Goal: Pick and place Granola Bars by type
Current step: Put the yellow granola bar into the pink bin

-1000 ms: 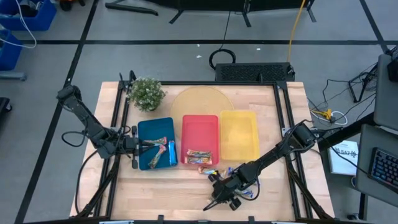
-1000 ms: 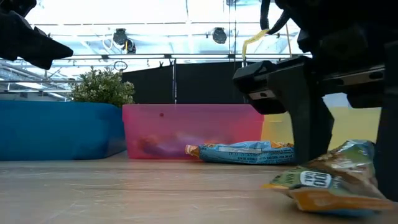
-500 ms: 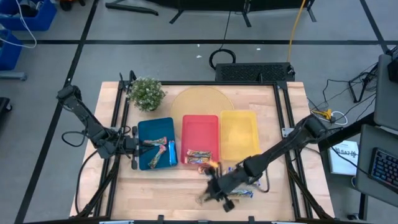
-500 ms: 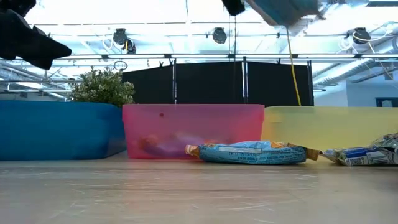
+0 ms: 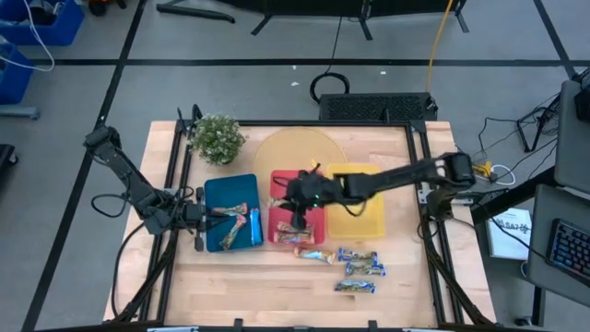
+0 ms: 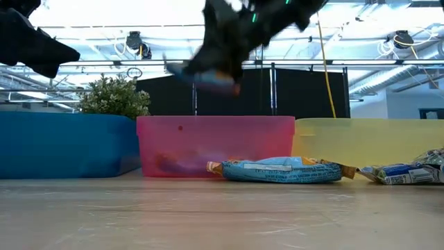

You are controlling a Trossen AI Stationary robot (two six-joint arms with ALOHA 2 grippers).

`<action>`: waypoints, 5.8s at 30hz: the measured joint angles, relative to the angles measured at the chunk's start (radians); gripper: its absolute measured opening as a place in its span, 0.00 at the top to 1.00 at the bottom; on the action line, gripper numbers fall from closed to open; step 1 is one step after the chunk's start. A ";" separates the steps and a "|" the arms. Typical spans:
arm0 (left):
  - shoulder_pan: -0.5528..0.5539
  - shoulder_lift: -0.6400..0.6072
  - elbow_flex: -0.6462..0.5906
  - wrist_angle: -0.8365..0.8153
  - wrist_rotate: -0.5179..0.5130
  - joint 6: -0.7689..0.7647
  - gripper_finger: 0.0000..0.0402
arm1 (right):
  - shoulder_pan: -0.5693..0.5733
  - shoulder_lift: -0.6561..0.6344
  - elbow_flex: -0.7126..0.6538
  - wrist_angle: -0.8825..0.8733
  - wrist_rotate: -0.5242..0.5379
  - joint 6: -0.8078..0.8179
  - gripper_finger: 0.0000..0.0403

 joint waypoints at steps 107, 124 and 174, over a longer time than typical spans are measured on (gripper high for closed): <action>0.000 0.000 0.000 -0.001 0.148 -0.043 0.89 | 0.480 0.131 -0.173 -0.201 0.224 0.278 0.54; 0.000 0.000 0.000 -0.006 0.148 -0.042 0.89 | 0.479 0.131 -0.172 -0.174 0.229 0.234 0.68; 0.000 0.000 -0.001 -0.013 0.147 0.006 0.89 | 0.073 0.054 -0.165 -0.160 0.154 -0.002 0.83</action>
